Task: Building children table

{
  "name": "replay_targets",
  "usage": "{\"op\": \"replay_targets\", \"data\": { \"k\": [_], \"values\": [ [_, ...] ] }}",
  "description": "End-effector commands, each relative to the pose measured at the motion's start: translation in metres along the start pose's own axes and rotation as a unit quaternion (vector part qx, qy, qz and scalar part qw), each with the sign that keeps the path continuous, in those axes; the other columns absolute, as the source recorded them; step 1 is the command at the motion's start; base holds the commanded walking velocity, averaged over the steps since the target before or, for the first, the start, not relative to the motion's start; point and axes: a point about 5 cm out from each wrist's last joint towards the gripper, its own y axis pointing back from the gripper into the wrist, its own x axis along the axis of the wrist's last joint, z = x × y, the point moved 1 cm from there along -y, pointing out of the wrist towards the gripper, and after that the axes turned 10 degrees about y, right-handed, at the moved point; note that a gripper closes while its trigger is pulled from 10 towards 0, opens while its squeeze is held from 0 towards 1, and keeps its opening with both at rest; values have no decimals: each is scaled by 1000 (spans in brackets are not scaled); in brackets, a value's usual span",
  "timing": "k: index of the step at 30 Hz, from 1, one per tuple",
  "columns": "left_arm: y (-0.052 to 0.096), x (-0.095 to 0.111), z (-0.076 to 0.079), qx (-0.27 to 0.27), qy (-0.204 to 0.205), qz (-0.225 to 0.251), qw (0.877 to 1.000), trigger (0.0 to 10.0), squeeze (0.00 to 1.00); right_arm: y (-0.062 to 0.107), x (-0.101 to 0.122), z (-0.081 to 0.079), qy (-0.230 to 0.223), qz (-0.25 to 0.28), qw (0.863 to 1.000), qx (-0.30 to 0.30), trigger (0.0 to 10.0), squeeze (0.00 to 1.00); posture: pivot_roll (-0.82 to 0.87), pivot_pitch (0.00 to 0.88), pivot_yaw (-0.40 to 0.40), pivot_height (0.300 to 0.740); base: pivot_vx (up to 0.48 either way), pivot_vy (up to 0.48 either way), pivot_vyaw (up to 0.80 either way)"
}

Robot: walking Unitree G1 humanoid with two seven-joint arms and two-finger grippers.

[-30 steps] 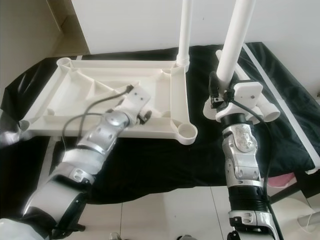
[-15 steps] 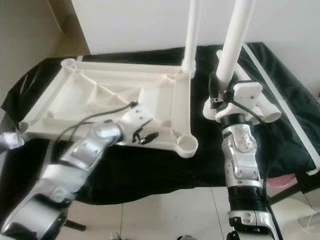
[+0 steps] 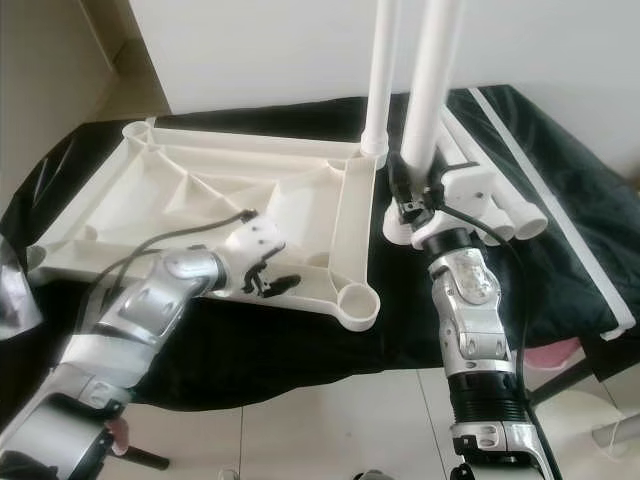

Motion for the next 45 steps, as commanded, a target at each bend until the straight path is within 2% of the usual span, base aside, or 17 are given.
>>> {"op": "replay_targets", "data": {
  "k": [1, 4, 6, 8, 11, 13, 15, 21, 24, 27, 28, 36, 37, 40, 43, 45],
  "values": [
    [4, 10, -2, 2, 34, 36, 999, 10000, 0, 1, 2, -4, -11, 4, 1000, 17, 10000, 0, -48, 98, 28, 740, 0, 0, 0],
    [12, 15, 8, -38, 67, 71, 995, 10000, 0, 3, 2, -8, -37, -2, 998, 52, 10000, 0, -51, 101, 23, 740, 0, 0, 0],
    [13, 14, 9, -41, 67, 73, 994, 10000, 0, 4, 2, -9, -34, -4, 997, 64, 10000, 0, -51, 101, 23, 740, 0, 0, 0],
    [14, 12, 9, -47, 85, 74, 993, 10000, 0, 6, 2, -10, -57, -5, 995, 82, 10000, 0, -50, 100, 22, 740, 0, 0, 0],
    [18, 7, 11, -64, 94, 64, 991, 10000, 0, 8, 2, -12, -61, -5, 992, 106, 10000, 0, -46, 101, 19, 740, 0, 0, 0],
    [21, 2, 15, -72, 81, 53, 993, 10000, 0, 10, 1, -12, -60, -6, 992, 115, 10000, 0, -44, 100, 19, 740, 0, 0, 0],
    [26, -6, 16, -79, 94, 38, 992, 10000, 0, 12, 0, -12, -60, -9, 991, 120, 10000, 0, -41, 98, 20, 740, 0, 0, 0],
    [45, -22, 20, -101, 90, 4, 991, 10000, 0, 13, 1, -11, -62, -10, 990, 124, 10000, 0, -38, 96, 20, 740, 0, 0, 0],
    [53, -25, 22, -111, 83, -2, 990, 10000, 0, 14, 1, -11, -63, -10, 990, 127, 10000, 0, -35, 93, 19, 740, 0, 0, 0],
    [70, -25, 19, -126, 100, 13, 987, 10000, 0, 13, 0, -13, -67, -10, 989, 134, 10000, 0, -27, 87, 17, 740, 0, 0, 0],
    [70, -25, 19, -126, 100, 13, 987, 10000, 0, 13, 0, -13, -67, -10, 989, 134, 10000, 0, -27, 87, 17, 740, 0, 0, 0],
    [94, -50, -2, -71, 94, -53, 992, 10000, 0, 12, 0, -15, -73, -8, 988, 137, 10000, 0, -22, 78, 15, 740, 0, 0, 0],
    [96, -57, -6, -53, 98, -72, 991, 10000, 0, 12, 0, -16, -73, -8, 988, 138, 10000, 0, -22, 75, 15, 740, 0, 0, 0],
    [98, -61, -9, -41, 101, -85, 990, 10000, 0, 12, 0, -16, -74, -8, 988, 138, 10000, 0, -22, 75, 15, 740, 0, 0, 0],
    [102, -73, -17, -8, 106, -117, 987, 10000, 0, 12, 0, -16, -74, -8, 988, 139, 10000, 0, -22, 72, 14, 740, 0, 0, 0],
    [103, -78, -24, 17, 122, -130, 984, 10000, 0, 12, 0, -17, -73, -8, 987, 140, 10000, 0, -23, 72, 14, 740, 0, 0, 0]
  ]
}}
